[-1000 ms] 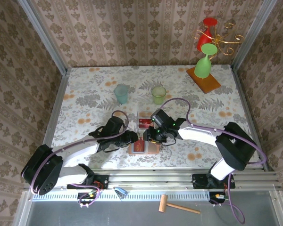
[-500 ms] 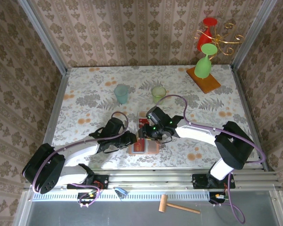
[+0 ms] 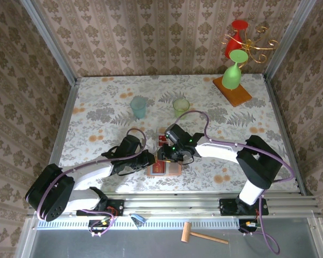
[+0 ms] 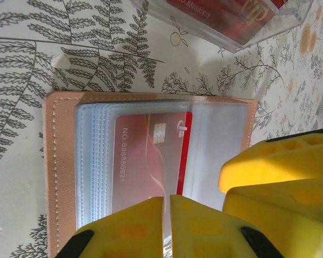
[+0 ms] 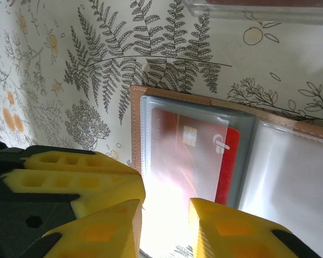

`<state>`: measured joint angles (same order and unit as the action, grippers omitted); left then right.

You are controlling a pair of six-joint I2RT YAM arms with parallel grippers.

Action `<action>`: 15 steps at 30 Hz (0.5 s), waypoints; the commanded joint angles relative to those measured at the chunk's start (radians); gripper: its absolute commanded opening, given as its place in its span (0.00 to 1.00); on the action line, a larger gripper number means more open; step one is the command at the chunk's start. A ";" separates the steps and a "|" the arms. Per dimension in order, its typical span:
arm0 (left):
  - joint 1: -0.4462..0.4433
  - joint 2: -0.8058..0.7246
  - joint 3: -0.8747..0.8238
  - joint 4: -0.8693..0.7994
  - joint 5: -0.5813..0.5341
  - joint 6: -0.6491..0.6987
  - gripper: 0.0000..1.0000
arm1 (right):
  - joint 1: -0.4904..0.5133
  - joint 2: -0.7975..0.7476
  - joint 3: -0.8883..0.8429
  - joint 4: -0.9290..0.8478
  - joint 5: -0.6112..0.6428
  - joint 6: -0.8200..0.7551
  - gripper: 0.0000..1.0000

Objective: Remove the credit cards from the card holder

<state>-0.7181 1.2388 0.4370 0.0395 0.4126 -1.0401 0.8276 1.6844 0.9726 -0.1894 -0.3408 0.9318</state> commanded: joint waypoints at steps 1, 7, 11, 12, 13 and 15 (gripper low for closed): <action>0.005 0.006 -0.011 0.018 0.016 -0.007 0.11 | 0.008 0.026 -0.017 0.028 -0.017 0.019 0.27; 0.005 0.027 -0.013 0.026 0.017 -0.005 0.09 | 0.009 0.050 -0.019 0.038 -0.021 0.019 0.27; 0.005 0.043 -0.021 0.038 0.017 -0.008 0.09 | 0.011 0.062 -0.023 0.039 -0.022 0.019 0.27; 0.006 0.045 -0.022 0.038 0.015 -0.006 0.09 | 0.011 0.065 -0.022 0.039 -0.021 0.019 0.27; 0.005 0.048 -0.023 0.037 0.013 -0.006 0.09 | 0.010 0.066 -0.022 0.039 -0.021 0.019 0.27; 0.005 0.052 -0.024 0.038 0.013 -0.005 0.09 | 0.011 0.068 -0.024 0.039 -0.020 0.021 0.28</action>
<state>-0.7181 1.2800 0.4263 0.0616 0.4194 -1.0405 0.8303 1.7344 0.9665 -0.1593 -0.3519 0.9436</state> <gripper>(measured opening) 0.088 0.280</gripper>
